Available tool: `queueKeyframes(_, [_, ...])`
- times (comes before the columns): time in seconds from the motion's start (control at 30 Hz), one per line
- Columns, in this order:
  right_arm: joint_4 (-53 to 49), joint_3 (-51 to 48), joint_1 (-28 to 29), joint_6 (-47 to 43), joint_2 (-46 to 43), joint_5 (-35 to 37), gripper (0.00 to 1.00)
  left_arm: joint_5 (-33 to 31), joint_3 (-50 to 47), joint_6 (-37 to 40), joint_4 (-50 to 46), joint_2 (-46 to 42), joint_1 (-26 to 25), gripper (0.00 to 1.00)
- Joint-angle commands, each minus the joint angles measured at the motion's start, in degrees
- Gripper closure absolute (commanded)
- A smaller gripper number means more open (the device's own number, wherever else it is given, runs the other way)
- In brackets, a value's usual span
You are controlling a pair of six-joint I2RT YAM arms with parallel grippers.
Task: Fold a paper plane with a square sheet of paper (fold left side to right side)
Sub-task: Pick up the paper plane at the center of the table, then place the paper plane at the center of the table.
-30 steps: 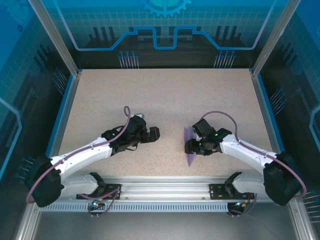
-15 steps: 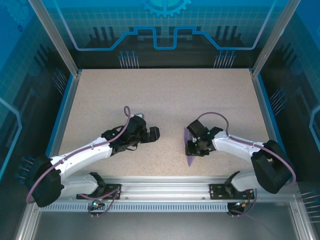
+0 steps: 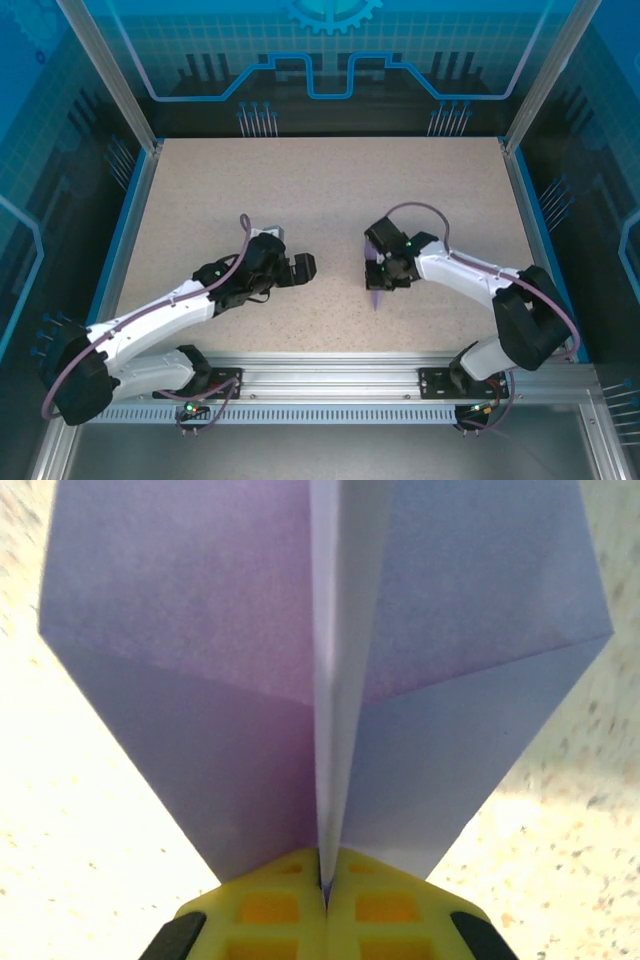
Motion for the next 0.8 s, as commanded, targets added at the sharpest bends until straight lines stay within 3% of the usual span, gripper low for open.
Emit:
queueKeyframes(0.0, [-4.8,7.8,-3.3,-4.5,5.8,1.4,0.97,-1.0,-1.2,0.5,-2.2,-2.3,0.3,0.01])
queueKeyframes(0.43, [-17.5,42.7,-9.2,-10.2,34.2,3.0,0.96,0.4,-3.4,-1.0,-5.6,-6.9,0.3,0.01])
queueKeyframes(0.77, [-21.9,51.3,-9.3,-10.0,42.7,2.4,0.94,-1.4,-5.5,-2.6,-9.4,-12.1,0.3,0.01])
